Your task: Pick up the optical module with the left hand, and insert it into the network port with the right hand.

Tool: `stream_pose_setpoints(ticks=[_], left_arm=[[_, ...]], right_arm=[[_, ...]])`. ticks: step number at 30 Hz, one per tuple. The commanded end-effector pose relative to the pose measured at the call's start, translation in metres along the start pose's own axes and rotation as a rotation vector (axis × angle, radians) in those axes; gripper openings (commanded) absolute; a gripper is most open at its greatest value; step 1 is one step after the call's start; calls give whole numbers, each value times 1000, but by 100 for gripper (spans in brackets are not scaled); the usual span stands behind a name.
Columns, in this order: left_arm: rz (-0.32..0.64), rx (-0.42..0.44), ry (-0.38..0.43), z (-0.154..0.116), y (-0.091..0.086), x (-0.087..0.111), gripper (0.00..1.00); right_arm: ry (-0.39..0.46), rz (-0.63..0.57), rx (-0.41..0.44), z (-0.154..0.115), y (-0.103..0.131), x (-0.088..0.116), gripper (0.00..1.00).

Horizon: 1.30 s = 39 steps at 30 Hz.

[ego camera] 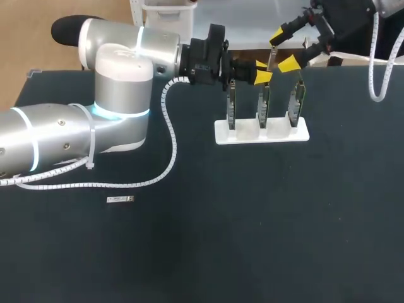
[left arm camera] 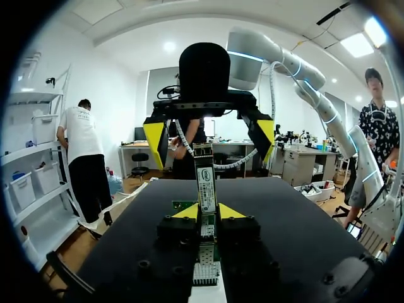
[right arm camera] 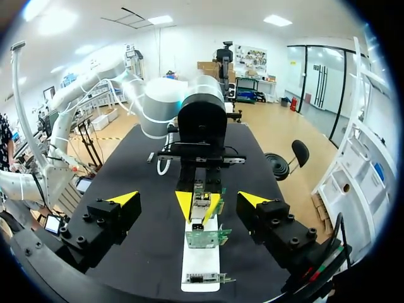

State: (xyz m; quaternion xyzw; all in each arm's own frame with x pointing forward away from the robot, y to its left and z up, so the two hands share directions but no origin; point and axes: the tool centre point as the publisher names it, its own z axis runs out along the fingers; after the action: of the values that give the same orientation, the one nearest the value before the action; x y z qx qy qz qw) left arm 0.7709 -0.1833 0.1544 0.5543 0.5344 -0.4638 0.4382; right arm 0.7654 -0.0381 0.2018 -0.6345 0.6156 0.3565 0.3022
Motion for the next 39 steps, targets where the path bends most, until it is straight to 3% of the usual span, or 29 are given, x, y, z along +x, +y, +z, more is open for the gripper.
stream_pose_setpoints(ticks=[1, 18, 19, 20, 39], left_arm=[[-1, 5, 3, 1, 2, 0, 0], [-1, 5, 3, 1, 2, 0, 0], [-1, 5, 3, 1, 2, 0, 0], [-1, 5, 3, 1, 2, 0, 0], [-1, 5, 3, 1, 2, 0, 0]], right_arm=[[-6, 0, -7, 4, -7, -2, 100], [-14, -3, 1, 6, -11, -4, 100], [-14, -4, 1, 6, -11, -4, 61], [-14, -7, 1, 6, -11, -4, 0], [-3, -1, 0, 8, -11, 0, 0]])
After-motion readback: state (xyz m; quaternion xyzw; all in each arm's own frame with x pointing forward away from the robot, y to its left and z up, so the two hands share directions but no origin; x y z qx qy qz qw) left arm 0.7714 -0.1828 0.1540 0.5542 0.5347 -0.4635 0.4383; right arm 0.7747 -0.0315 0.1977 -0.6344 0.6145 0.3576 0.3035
